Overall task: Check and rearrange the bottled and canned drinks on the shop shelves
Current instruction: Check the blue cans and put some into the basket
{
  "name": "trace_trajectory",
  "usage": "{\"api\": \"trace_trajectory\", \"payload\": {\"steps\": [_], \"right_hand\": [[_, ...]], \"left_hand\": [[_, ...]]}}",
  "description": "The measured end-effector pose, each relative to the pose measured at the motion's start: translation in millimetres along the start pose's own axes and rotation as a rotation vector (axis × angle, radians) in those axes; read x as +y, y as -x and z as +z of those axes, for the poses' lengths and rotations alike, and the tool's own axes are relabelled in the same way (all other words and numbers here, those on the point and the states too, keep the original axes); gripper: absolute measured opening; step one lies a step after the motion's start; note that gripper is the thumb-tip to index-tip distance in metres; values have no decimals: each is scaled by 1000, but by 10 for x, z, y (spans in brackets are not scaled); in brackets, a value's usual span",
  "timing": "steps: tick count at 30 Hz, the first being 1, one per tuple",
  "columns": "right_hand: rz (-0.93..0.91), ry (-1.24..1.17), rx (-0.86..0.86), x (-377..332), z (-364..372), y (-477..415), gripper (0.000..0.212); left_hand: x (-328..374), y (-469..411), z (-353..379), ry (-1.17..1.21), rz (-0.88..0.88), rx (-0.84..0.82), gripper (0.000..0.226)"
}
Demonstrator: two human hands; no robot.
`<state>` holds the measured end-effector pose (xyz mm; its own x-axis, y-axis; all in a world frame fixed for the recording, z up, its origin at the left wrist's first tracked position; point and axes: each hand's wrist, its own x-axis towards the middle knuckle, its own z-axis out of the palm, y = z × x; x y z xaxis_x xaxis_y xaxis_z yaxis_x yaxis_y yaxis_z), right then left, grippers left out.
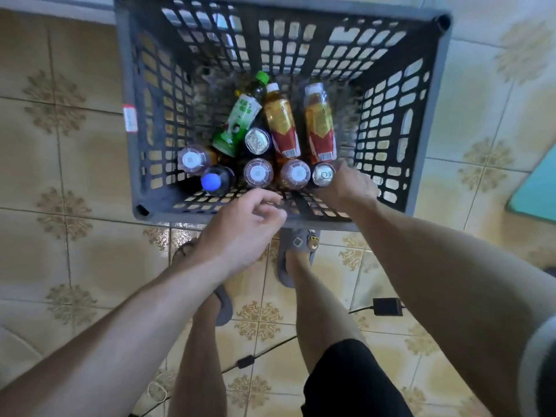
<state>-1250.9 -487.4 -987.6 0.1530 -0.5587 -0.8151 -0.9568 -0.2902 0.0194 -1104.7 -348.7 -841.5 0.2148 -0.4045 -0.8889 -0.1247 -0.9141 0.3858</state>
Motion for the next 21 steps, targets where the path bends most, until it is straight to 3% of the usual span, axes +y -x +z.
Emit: {"api": "trace_trajectory", "payload": {"steps": [4,14,21], "right_hand": [[-16,-48,27,-111,-577,517,35],[-159,-201,229,-1207,-2297,2809,26],[-261,-508,296,-2161,-2979,4222,72]], "left_hand": [[195,563,-266,19,37,56,23],[556,2757,-1539,-44,279,215,34],[326,4112,-2664,-184,389,421,42]]}}
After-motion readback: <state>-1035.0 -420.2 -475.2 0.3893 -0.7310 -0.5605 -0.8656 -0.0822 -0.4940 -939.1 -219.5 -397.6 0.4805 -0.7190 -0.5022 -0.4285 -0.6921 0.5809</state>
